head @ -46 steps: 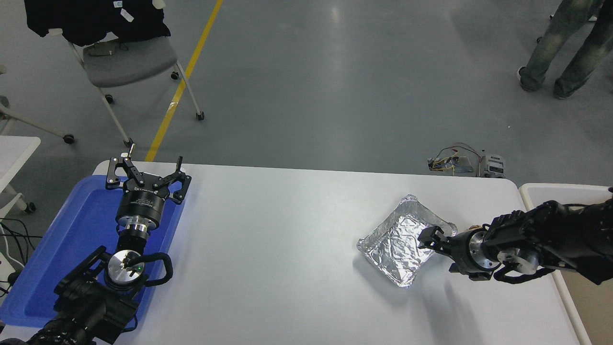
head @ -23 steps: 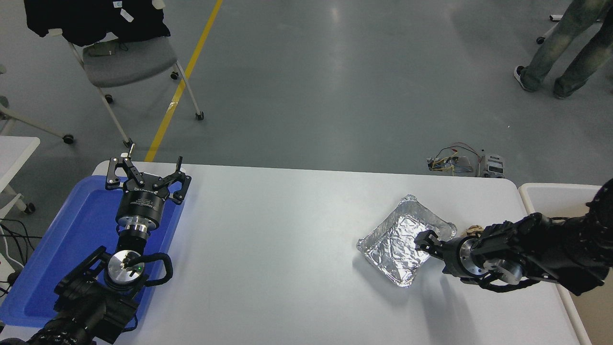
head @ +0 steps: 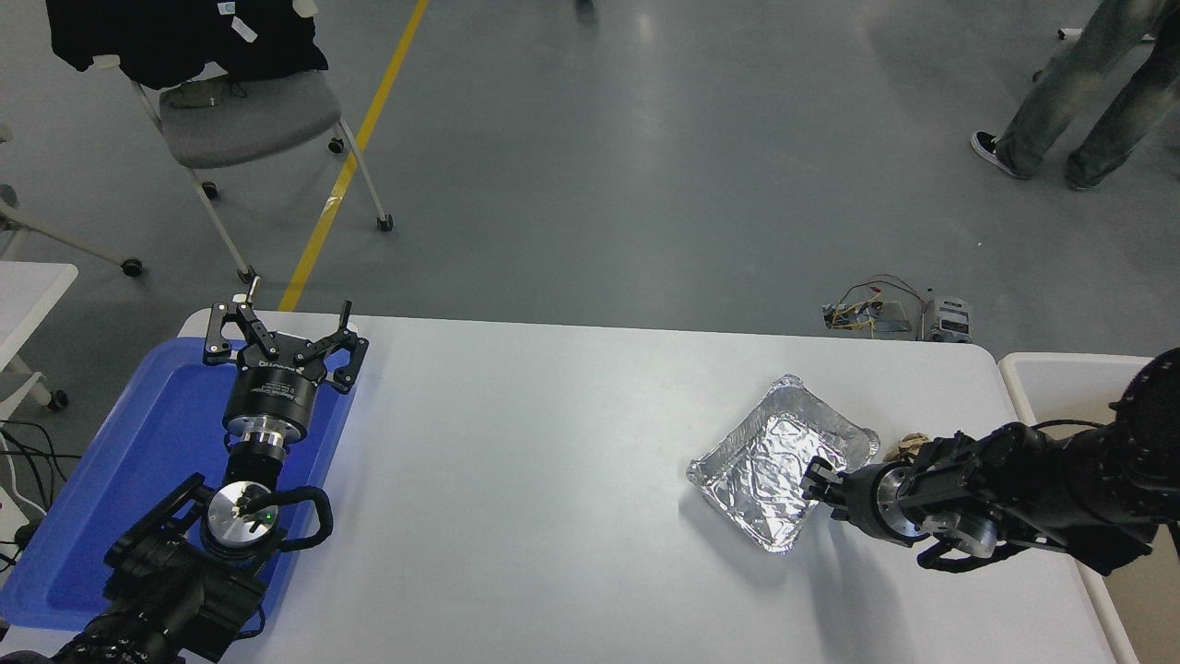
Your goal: Pick up foil plate and place in dustbin
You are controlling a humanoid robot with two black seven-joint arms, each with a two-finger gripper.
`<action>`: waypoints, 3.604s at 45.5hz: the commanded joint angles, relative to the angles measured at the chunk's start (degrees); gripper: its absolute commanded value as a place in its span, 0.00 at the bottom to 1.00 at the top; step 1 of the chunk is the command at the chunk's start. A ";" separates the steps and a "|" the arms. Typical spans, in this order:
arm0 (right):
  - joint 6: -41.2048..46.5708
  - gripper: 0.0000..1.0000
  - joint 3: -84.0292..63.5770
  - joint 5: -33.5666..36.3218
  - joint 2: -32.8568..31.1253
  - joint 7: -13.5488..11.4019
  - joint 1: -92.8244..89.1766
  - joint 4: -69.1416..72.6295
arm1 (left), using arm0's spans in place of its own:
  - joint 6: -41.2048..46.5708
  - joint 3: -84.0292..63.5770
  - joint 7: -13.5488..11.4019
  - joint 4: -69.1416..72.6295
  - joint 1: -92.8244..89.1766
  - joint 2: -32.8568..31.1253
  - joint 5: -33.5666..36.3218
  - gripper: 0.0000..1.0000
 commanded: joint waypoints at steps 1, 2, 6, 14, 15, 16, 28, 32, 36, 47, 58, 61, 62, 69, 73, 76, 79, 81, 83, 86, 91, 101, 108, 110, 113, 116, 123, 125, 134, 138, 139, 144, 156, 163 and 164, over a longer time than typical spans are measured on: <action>-0.01 0.27 0.03 -0.54 0.05 0.20 -0.65 -0.18 | 0.00 0.02 -0.02 0.00 0.00 -0.08 0.00 1.00; -0.01 0.26 0.03 -0.54 0.05 0.20 -0.65 -0.18 | 0.00 0.02 0.07 0.00 0.00 0.01 0.00 1.00; -0.01 0.20 0.03 -0.54 0.05 0.20 -0.74 -0.27 | 0.00 -0.07 -0.02 0.00 0.00 -0.08 0.00 1.00; -0.01 0.08 0.03 -0.54 0.31 0.20 -0.83 -0.27 | 0.00 0.02 -0.02 0.00 0.00 0.01 0.00 1.00; -0.01 0.05 0.03 -0.62 0.31 0.20 -0.83 -0.27 | 0.00 0.02 -0.02 0.00 0.00 0.01 0.00 1.00; -0.01 0.04 0.03 -0.62 0.31 0.20 -0.83 -0.27 | 0.00 0.02 -0.02 0.00 0.00 -0.08 0.00 1.00; 0.08 0.00 -0.05 -2.20 0.31 0.28 -0.39 -0.27 | 0.00 0.02 -0.02 0.00 0.00 -0.08 0.00 1.00; 0.17 0.00 -0.05 -3.26 0.14 0.28 -0.04 -0.18 | 0.00 0.02 -0.02 0.00 0.00 0.01 0.00 1.00; 0.35 0.00 -0.58 -3.35 -0.21 0.28 0.75 0.00 | 0.00 -0.07 -0.02 0.00 0.00 0.01 0.00 1.00; 1.66 0.00 -2.34 -5.01 -3.99 0.28 6.46 2.63 | 0.00 0.02 -0.02 0.00 0.00 0.01 0.00 1.00; 8.69 0.00 -4.62 -11.08 -11.28 0.19 16.65 5.27 | 0.00 0.02 0.07 0.00 0.00 0.01 0.00 1.00; 11.15 0.00 -6.29 -12.48 -12.69 0.20 20.34 5.27 | 0.00 0.02 -0.02 0.00 0.00 0.01 0.00 1.00; 12.20 0.00 -6.73 -12.92 -13.04 0.11 21.57 5.27 | 0.00 0.02 -0.02 0.00 0.00 -0.08 0.00 1.00; 19.23 0.00 -9.89 -15.39 -16.03 -0.24 30.01 5.10 | 0.00 0.02 -0.02 0.00 0.00 0.01 0.00 1.00; 22.31 0.00 -10.86 -16.62 -16.65 -0.24 33.27 5.10 | 0.00 0.02 -0.02 0.00 0.00 0.01 0.00 1.00; 24.16 0.00 -11.39 -17.67 -17.35 -0.24 35.72 5.10 | 0.00 0.02 -0.02 0.00 0.00 0.01 0.00 1.00; 26.53 0.00 -11.92 -18.72 -17.88 -0.33 38.01 5.10 | 0.00 0.02 0.07 0.00 0.00 0.01 0.00 1.00; 28.29 0.00 -12.18 -19.52 -18.32 -0.33 39.51 5.10 | 0.00 0.02 -0.02 0.00 0.00 0.01 0.00 1.00; 30.04 0.00 -12.62 -20.31 -18.84 -0.33 41.00 5.10 | 0.00 0.02 -0.02 0.00 0.00 0.01 0.00 1.00; 31.89 0.00 -13.06 -22.06 -19.64 -0.33 43.37 5.18 | 0.00 0.02 -0.02 0.00 0.00 0.01 0.00 1.00; 35.50 0.00 -13.15 -24.61 -20.78 -0.33 46.98 5.18 | 0.00 0.02 -0.02 0.00 0.00 0.01 0.00 1.00; 41.21 0.00 -13.50 -26.99 -21.92 -0.33 53.22 5.18 | 0.00 0.02 -0.02 0.00 0.00 0.01 0.00 1.00; 42.36 0.00 -13.68 -28.57 -22.01 -0.33 54.28 5.18 | 0.00 0.02 -0.02 0.00 0.00 0.01 0.00 1.00; 42.36 0.00 -13.68 -28.75 -21.92 -0.33 54.19 5.10 | 0.00 0.02 -0.02 0.00 0.00 0.01 0.00 1.00; 42.18 0.00 -13.76 -29.10 -21.84 -0.33 53.49 4.66 | 0.00 -0.07 -0.02 0.00 0.00 0.01 0.00 1.00; 41.92 0.00 -13.94 -29.98 -21.84 -0.33 52.61 3.96 | 0.00 0.02 -0.02 0.00 0.00 0.01 0.00 1.00; 42.09 0.00 -14.03 -32.17 -22.89 -0.24 50.06 2.11 | 0.00 0.02 -0.02 0.00 0.00 0.01 0.00 1.00; 42.09 0.00 -13.94 -33.05 -23.59 -0.24 49.45 1.41 | 0.00 0.02 -0.02 0.00 0.00 0.01 0.00 1.00; 42.09 0.00 -13.68 -36.92 -25.44 0.11 43.39 -5.44 | 0.00 0.02 -0.02 0.00 0.00 0.01 0.00 1.00; 42.09 0.00 -13.41 -37.01 -26.05 0.19 38.56 -10.89 | 0.00 -0.07 -0.02 0.00 0.00 0.01 0.00 1.00; 42.09 0.00 -13.33 -37.01 -26.14 0.20 37.24 -12.38 | 0.00 -0.07 -0.02 0.00 0.00 0.01 0.00 1.00; 42.09 0.00 -12.62 -36.92 -26.67 0.20 30.04 -20.29 | 0.00 0.02 -0.02 0.00 0.00 0.01 0.00 1.00; 39.11 0.00 -7.00 -36.57 -28.16 0.20 10.80 -35.84 | 0.00 -0.07 -0.02 0.00 0.00 0.01 0.00 1.00; 35.77 0.00 -4.72 -35.78 -28.78 0.20 1.56 -41.39 | 0.00 0.02 -0.02 0.00 0.00 0.01 0.00 1.00; 35.33 0.00 -4.19 -35.78 -28.95 0.20 0.41 -41.92 | 0.00 -0.07 -0.02 0.00 0.00 0.01 0.00 1.00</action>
